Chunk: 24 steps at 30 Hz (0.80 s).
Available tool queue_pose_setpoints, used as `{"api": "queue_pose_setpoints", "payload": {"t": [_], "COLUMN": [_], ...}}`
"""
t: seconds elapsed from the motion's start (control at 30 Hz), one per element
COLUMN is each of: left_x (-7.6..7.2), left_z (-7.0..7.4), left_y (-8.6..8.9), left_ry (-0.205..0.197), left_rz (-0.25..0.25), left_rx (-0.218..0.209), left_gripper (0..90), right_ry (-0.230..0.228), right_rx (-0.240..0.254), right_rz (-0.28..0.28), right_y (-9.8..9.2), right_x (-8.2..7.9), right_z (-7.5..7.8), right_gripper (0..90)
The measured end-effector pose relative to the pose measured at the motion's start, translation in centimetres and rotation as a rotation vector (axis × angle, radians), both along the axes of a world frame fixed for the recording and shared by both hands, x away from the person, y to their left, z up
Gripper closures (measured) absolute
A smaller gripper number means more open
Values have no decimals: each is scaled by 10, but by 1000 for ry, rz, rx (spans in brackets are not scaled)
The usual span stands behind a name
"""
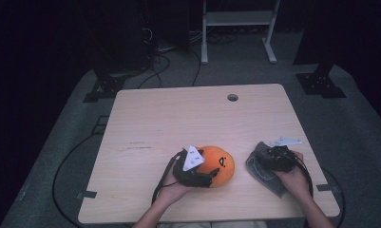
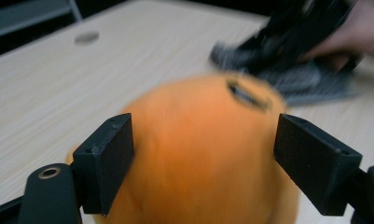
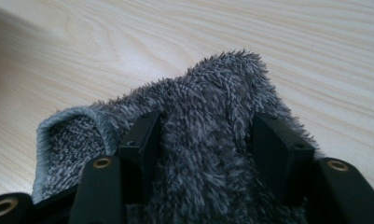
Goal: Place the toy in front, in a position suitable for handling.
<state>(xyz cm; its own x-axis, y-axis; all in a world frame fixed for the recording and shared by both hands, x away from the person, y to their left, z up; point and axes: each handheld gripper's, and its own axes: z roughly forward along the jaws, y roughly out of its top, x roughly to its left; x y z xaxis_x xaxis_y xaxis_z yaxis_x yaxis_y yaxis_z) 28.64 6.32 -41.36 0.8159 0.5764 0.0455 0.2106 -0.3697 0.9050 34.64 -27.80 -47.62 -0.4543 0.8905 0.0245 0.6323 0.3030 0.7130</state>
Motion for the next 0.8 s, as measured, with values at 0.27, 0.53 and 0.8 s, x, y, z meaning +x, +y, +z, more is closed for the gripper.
{"api": "queue_pose_setpoints", "payload": {"t": [0.27,0.53,0.8], "left_x": [-4,2,9], "left_z": [-7,-20,-19], "left_y": [32,32,20], "left_ry": [-49,-43,21], "left_rz": [-61,-113,-51], "left_rx": [31,100,51], "left_gripper": [143,420,432], "right_ry": [-2,-38,-198], "right_rx": [-57,-145,104], "right_rz": [17,67,260], "right_y": [4,7,24], "right_x": [-2,-10,-49], "right_z": [3,8,63], "right_gripper": [670,762,761]}}
